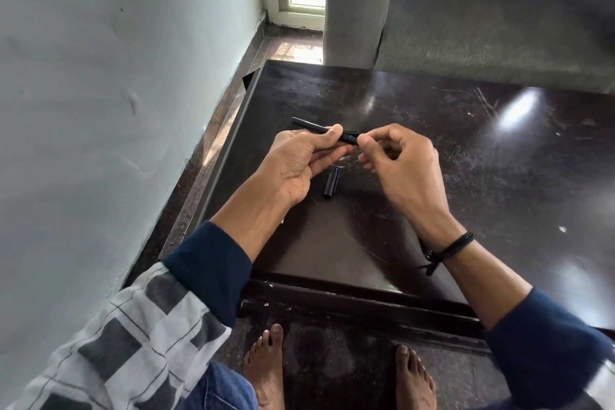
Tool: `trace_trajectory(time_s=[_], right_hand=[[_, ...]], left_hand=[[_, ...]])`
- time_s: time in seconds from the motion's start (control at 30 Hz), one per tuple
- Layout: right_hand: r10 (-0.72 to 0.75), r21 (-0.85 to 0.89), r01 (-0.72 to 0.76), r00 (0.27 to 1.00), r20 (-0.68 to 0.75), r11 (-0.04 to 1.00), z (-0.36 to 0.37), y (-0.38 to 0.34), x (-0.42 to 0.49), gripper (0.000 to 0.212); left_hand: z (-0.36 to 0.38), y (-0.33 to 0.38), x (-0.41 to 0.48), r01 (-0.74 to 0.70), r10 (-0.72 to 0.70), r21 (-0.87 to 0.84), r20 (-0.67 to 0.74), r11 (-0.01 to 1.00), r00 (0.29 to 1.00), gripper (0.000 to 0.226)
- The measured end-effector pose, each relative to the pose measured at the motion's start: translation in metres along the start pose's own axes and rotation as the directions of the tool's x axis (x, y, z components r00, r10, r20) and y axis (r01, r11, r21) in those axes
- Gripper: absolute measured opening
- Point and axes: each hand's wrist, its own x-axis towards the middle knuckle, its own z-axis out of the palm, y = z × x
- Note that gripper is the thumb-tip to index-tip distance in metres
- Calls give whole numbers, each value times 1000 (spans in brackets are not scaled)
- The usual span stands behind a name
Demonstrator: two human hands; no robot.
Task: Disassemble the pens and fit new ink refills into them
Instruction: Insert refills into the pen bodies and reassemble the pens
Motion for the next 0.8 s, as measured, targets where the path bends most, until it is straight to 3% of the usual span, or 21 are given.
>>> trace_trajectory(time_s=[0.2,0.33,0.5,0.8], right_hand=[[-41,-29,40,999,-33,999,0,3,1,19],[-82,-42,81,996,-19,996,-1,2,-2,17],[-13,8,14,1000,-11,1000,1,0,0,9],[-78,-22,77,997,-23,997,-1,2,0,20]], left_hand=[[0,-2,0,16,-16,7,10,1000,1000,19],[0,-2,-1,20,-20,2,1,1000,1000,19],[0,2,-2,7,-7,0,6,1000,1000,21],[1,1,-3,16,-16,27,13,1000,1000,22]])
